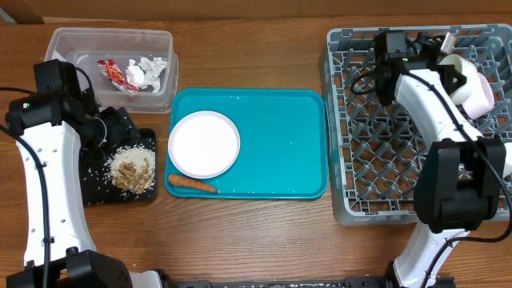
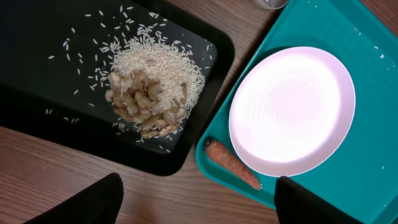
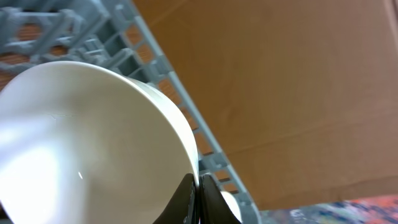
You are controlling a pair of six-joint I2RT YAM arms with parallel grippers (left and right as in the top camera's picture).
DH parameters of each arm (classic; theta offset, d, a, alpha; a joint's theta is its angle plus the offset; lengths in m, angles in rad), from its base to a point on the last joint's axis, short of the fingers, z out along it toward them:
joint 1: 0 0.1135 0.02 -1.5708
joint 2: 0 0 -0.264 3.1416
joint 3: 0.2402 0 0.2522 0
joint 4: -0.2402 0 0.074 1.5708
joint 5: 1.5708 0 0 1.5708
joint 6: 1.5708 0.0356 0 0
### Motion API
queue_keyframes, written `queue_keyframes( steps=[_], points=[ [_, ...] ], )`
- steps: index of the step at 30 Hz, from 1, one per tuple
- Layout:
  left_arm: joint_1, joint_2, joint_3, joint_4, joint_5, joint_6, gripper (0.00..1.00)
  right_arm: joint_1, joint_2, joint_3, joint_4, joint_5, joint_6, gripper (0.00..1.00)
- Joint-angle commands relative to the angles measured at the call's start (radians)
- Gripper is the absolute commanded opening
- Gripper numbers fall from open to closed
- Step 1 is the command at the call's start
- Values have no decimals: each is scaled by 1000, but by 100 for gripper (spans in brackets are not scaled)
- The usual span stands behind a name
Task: Sort waste into correct bins and load items into the dishwasher
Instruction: 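Carry the white bowl with right gripper and set it in the rack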
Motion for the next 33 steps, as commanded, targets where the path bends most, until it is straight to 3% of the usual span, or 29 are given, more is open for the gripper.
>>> queue_keyframes(
  steps=[1, 14, 17, 21, 26, 33],
  points=[
    [-2, -21, 15, -1, -6, -13, 80, 6, 7, -5, -8, -101, 7, 4],
    [-2, -21, 15, -4, -6, -13, 80, 69, 7, -5, -6, -154, 7, 4],
    [-2, -21, 15, -5, -6, -13, 80, 97, 6, -5, -2, -184, 6, 21],
    [-2, -21, 15, -6, -6, -13, 80, 132, 6, -5, -23, -247, 7, 32],
    [-2, -21, 15, -6, -6, -13, 80, 164, 4, -5, -62, -247, 7, 41],
    [-2, -21, 15, -6, -6, -13, 80, 222, -96, -4, -110, -356, 83, 44]
  ],
)
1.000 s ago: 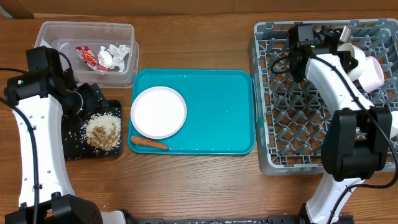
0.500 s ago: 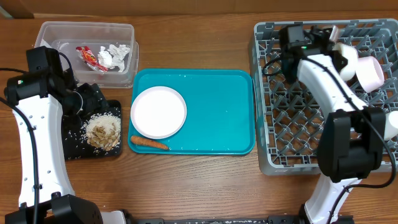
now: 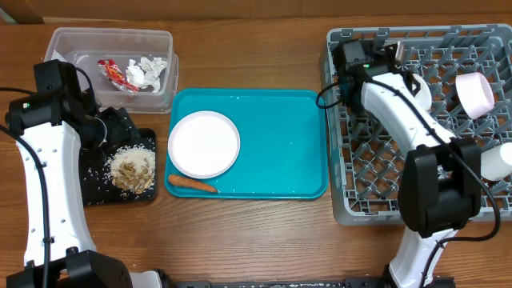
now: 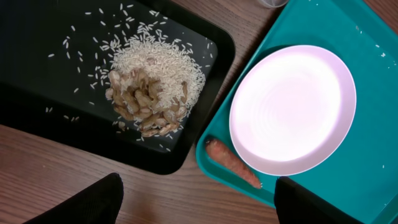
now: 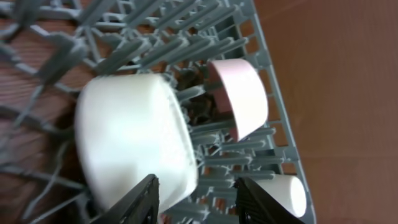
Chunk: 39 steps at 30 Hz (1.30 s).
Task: Sort waste into correct bins and load items into the dishwasher
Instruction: 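Carry the white bowl with right gripper and set it in the rack, then grasp the edge of the white plate with right gripper and lift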
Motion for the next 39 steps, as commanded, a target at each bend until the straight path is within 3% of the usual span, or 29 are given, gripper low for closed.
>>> queue_keyframes(
  steps=[1, 6, 7, 9, 13, 28, 34, 37, 39],
  points=[
    [-2, -21, 15, -2, -6, -13, 80, 33, -114, -3, 10, -127, 42, 48],
    [-2, -21, 15, -2, -7, -13, 80, 58, -230, 44, 14, -540, 3, 67],
    [-2, -21, 15, -2, -7, -13, 80, 64, -264, 53, 28, -780, -37, 68],
    [-2, -21, 15, -2, -7, -13, 80, 70, -282, 52, 46, -1016, -49, 68],
    [-2, -21, 15, -2, -7, -13, 80, 105, -269, 51, 73, -1320, -47, 68],
    [-2, -21, 15, -2, -7, -13, 81, 375, 23, 48, 214, -1332, -32, 65],
    [-2, -21, 15, -2, -7, -13, 81, 433, 157, 48, 259, -1178, 43, 63],
    [-2, -21, 15, -2, -7, -13, 81, 440, 201, 48, 295, -1192, 56, 51],
    [-2, -21, 15, -1, -7, -13, 81, 440, 210, 48, 298, -1190, 67, 35]
  ],
)
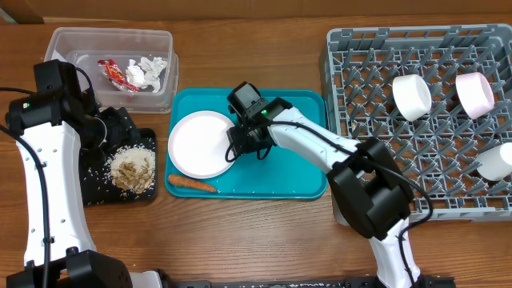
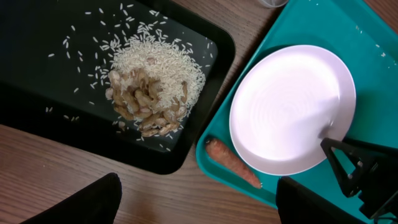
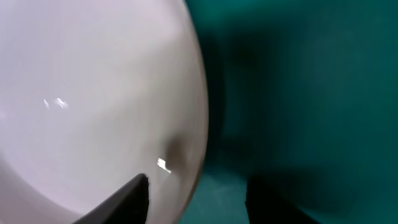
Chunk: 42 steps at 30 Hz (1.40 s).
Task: Sort waste into correct bins and load items into the dishwasher
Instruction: 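Grasp the edge of the white plate with right gripper and lift, then carry the plate with right gripper and stand it upright in the rack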
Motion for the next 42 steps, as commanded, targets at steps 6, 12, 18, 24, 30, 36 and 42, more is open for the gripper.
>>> queue_keyframes(
  steps=[6, 12, 18, 24, 30, 36, 42],
  points=[
    [-2, -21, 15, 0, -7, -13, 81, -5, 21, 11, 4, 67, 68, 4],
    [-2, -21, 15, 0, -7, -13, 81, -57, -21, 11, 4, 145, 135, 4],
    [-2, -21, 15, -1, -7, -13, 81, -140, -140, 45, -51, 250, 134, 4],
    [-2, -21, 15, 0, -7, -13, 82, -245, -368, 64, -127, 407, 29, 4],
    [-2, -21, 15, 3, -6, -13, 82, -322, -513, 64, -157, 614, -117, 4],
    [-2, -21, 15, 4, -6, -13, 82, -366, -523, 50, -254, 1078, -80, 4],
    [-2, -21, 15, 3, -6, -13, 82, -372, -491, -6, -361, 1386, 151, 4]
  ],
)
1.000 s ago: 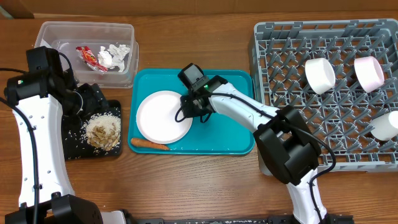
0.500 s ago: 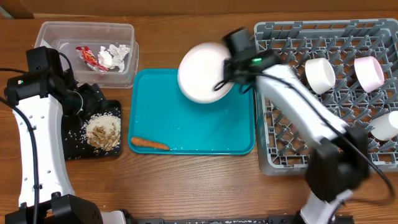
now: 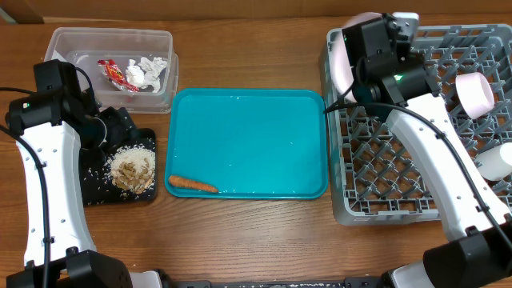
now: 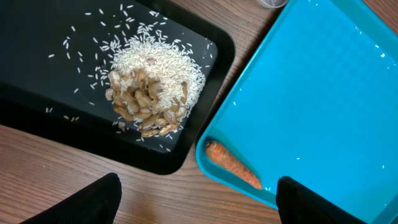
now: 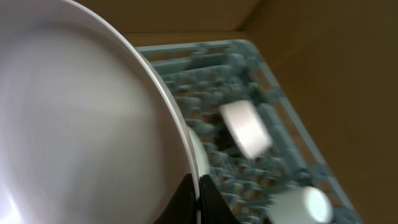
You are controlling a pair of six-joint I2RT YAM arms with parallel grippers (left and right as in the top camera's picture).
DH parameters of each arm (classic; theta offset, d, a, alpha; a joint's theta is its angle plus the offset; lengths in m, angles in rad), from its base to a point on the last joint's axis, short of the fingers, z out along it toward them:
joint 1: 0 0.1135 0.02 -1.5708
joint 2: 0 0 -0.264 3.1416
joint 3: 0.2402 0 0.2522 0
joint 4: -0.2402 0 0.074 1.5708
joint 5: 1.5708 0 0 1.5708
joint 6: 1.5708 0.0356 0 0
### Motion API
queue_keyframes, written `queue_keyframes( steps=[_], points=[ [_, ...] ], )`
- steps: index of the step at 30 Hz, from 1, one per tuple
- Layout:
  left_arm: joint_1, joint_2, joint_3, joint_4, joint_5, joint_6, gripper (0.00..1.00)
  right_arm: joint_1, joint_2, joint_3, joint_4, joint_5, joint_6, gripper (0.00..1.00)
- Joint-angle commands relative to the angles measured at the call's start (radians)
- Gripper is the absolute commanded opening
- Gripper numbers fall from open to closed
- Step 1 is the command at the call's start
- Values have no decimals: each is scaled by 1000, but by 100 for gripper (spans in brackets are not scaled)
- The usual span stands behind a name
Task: Sort waste into correct bins and load items into the dishwasher
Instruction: 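Carry the plate with right gripper and stand it upright in the rack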
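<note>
My right gripper (image 5: 198,186) is shut on the rim of the white plate (image 5: 81,130). It holds the plate (image 3: 346,50) on edge over the far-left corner of the grey dish rack (image 3: 416,204). A pink bowl (image 3: 474,92) and a white cup (image 3: 500,160) sit in the rack. The carrot (image 3: 192,184) lies at the front-left of the teal tray (image 3: 264,136). Wide open, my left gripper (image 4: 198,182) hovers above the carrot (image 4: 231,163) and the black tray (image 4: 37,93) of rice and peanuts (image 4: 149,93).
A clear bin (image 3: 112,40) holding wrappers (image 3: 134,72) stands at the back left. The black tray (image 3: 100,188) lies beside the teal tray. My right arm (image 3: 432,152) crosses the rack and covers part of it.
The right gripper was open at the plate's rim on the teal tray. Now it is shut on the plate, holding it on edge at the rack's far-left corner. The left arm is unmoved.
At first the right gripper was shut on a white bowl over the rack. Then the bowl sat in the rack and the gripper was open. Later it was at the plate on the tray, and now it holds the plate at the rack. The left gripper stayed put.
</note>
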Motion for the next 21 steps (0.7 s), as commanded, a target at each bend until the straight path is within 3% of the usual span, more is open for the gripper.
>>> queue_keyframes(
  steps=[1, 9, 21],
  points=[
    [-2, -21, 15, 1, -6, -13, 81, 1, 32, -35, -29, 301, 176, 4],
    [-2, -21, 15, 0, -6, -13, 82, 1, 105, -90, -14, 280, 192, 4],
    [-2, -21, 15, 1, -6, -13, 82, 87, 129, -139, 32, 34, 192, 4]
  ],
)
